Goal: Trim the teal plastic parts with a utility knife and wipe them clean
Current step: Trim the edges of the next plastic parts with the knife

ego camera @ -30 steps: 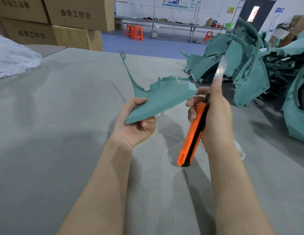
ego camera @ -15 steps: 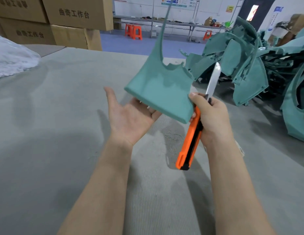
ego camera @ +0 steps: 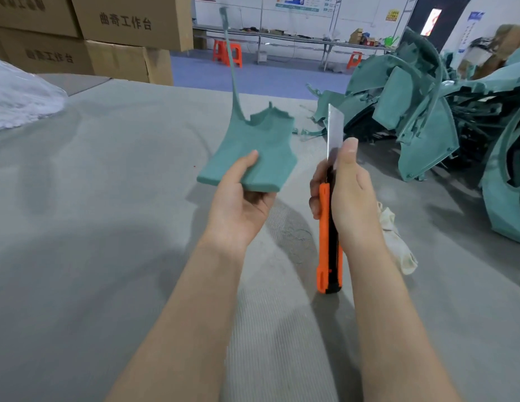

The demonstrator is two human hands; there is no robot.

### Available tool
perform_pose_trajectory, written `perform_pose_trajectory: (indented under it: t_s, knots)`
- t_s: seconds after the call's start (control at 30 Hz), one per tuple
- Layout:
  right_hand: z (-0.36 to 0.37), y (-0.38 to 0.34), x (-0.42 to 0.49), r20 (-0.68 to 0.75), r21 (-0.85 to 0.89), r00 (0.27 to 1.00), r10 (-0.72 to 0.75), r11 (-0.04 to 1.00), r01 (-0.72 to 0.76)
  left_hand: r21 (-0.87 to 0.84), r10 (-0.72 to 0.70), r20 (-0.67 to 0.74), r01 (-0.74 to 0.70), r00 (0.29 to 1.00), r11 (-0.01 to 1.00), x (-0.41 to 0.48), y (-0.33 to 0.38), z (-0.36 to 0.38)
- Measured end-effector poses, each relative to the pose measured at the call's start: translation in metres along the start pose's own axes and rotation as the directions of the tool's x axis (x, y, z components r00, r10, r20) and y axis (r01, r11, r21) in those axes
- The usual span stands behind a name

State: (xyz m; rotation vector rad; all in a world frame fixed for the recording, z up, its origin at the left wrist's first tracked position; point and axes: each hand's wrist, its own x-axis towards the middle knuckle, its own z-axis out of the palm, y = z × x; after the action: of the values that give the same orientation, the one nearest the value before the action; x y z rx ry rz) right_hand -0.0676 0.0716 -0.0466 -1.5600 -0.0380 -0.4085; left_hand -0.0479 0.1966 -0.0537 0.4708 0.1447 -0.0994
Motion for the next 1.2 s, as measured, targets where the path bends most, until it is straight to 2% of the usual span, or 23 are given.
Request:
perform_pose_trajectory:
  t_s: [0.13, 0.33, 0.83, 0.97, 1.1, 1.2]
  knots:
    - [0.002, 0.003, -0.002, 0.047, -0.140, 0.992, -0.118, 0.982, 0.123, -0.105, -0.068, 0.044, 0.073, 0.997, 0.992, -0.002, 0.006, 0.003]
    - [0.008, 0.008, -0.004, 0.167, -0.216, 0.962, -0.218, 0.943, 0.252, -0.100, -0.127, 0.148, 0.142, 0.981, 0.985, -0.005, 0.010, 0.006]
    - [0.010, 0.007, -0.007, 0.254, -0.190, 0.940, -0.229, 0.941, 0.281, -0.126, -0.127, 0.149, 0.147, 0.981, 0.981, -0.005, 0.009, 0.006]
    - [0.011, 0.008, -0.008, 0.332, -0.187, 0.918, -0.217, 0.939, 0.289, -0.140, -0.116, 0.142, 0.136, 0.983, 0.981, -0.002, 0.009, 0.005]
    - [0.019, 0.010, -0.012, 0.443, -0.239, 0.880, -0.170, 0.924, 0.299, -0.106, -0.051, 0.050, 0.056, 0.997, 0.993, 0.002, 0.009, 0.003]
    - [0.022, 0.011, -0.015, 0.514, -0.252, 0.846, -0.141, 0.918, 0.306, -0.171, -0.054, 0.061, 0.064, 0.997, 0.983, 0.002, 0.011, 0.000]
